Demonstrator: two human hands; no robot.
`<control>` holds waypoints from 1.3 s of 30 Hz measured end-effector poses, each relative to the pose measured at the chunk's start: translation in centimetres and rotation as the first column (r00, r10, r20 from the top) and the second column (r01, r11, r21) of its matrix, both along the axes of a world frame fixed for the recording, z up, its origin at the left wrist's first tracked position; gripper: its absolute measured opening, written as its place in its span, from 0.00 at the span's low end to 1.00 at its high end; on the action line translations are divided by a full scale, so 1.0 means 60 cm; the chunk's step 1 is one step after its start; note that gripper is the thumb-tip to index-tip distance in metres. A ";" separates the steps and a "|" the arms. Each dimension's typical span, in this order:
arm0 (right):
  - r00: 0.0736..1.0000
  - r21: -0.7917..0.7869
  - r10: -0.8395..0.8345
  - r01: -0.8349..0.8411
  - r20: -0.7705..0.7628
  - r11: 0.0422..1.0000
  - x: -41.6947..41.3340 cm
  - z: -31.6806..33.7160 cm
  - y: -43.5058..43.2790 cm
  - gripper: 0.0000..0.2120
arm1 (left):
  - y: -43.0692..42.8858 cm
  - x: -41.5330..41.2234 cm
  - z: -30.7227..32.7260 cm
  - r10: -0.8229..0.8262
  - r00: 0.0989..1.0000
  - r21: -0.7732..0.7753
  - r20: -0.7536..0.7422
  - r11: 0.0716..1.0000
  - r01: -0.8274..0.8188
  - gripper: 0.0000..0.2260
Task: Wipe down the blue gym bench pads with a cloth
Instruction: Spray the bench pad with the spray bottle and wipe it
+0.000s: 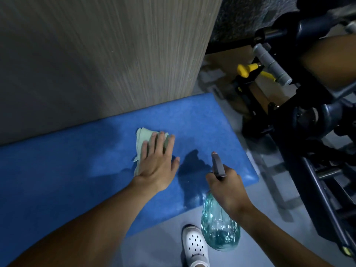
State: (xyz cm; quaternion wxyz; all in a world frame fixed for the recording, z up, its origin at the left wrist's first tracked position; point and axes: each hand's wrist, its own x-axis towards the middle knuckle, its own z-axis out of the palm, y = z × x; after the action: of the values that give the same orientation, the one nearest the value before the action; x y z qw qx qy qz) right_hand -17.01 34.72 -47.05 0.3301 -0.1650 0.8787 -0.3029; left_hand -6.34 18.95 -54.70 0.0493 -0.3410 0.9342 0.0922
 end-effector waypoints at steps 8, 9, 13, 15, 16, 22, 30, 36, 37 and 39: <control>1.000 0.041 -0.017 0.018 -0.019 0.999 0.022 -0.009 0.005 0.07 | -0.013 0.081 -0.024 0.057 0.992 -0.039 -0.110 0.997 -0.061 0.29; 0.999 0.067 -0.006 0.008 -0.035 0.998 0.026 -0.010 0.006 0.07 | -0.013 0.089 -0.026 0.073 0.992 -0.032 -0.107 0.997 -0.077 0.30; 1.000 0.080 0.002 0.000 -0.020 0.997 0.050 -0.014 0.009 0.06 | -0.018 0.127 -0.031 0.082 0.995 -0.045 -0.053 0.995 -0.084 0.32; 1.000 0.048 0.016 -0.016 0.014 0.999 0.072 -0.013 0.007 0.05 | -0.020 0.153 -0.031 0.114 0.992 -0.040 -0.058 0.992 -0.116 0.31; 1.000 0.032 0.023 -0.023 0.021 0.999 0.083 -0.013 0.003 0.05 | -0.021 0.166 -0.030 0.129 0.989 -0.041 -0.069 0.990 -0.132 0.31; 0.994 -0.055 0.064 -0.059 0.086 0.997 0.150 -0.015 -0.046 0.08 | -0.039 0.247 -0.022 0.210 0.975 -0.014 -0.070 0.977 -0.211 0.32; 0.990 -0.040 0.137 -0.136 0.021 0.990 0.219 -0.028 -0.103 0.08 | -0.063 0.349 -0.024 0.290 0.953 -0.022 -0.093 0.956 -0.293 0.30; 0.982 -0.045 0.172 -0.169 0.083 0.985 0.273 -0.030 -0.130 0.09 | -0.078 0.428 -0.028 0.327 0.940 -0.059 -0.096 0.941 -0.333 0.28; 0.977 -0.046 0.194 -0.190 0.091 0.981 0.286 -0.030 -0.137 0.09 | -0.081 0.442 -0.028 0.340 0.936 -0.060 -0.095 0.936 -0.346 0.28; 0.962 -0.047 0.247 -0.243 0.119 0.969 0.314 -0.025 -0.154 0.06 | -0.086 0.469 -0.028 0.364 0.926 -0.062 -0.095 0.927 -0.371 0.28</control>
State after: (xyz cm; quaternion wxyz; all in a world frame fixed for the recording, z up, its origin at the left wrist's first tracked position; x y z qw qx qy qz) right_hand 1.86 25.50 -48.55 0.4165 -0.2586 0.8242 -0.2835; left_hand 21.82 13.79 -56.40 -0.0208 -0.5077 0.8579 0.0770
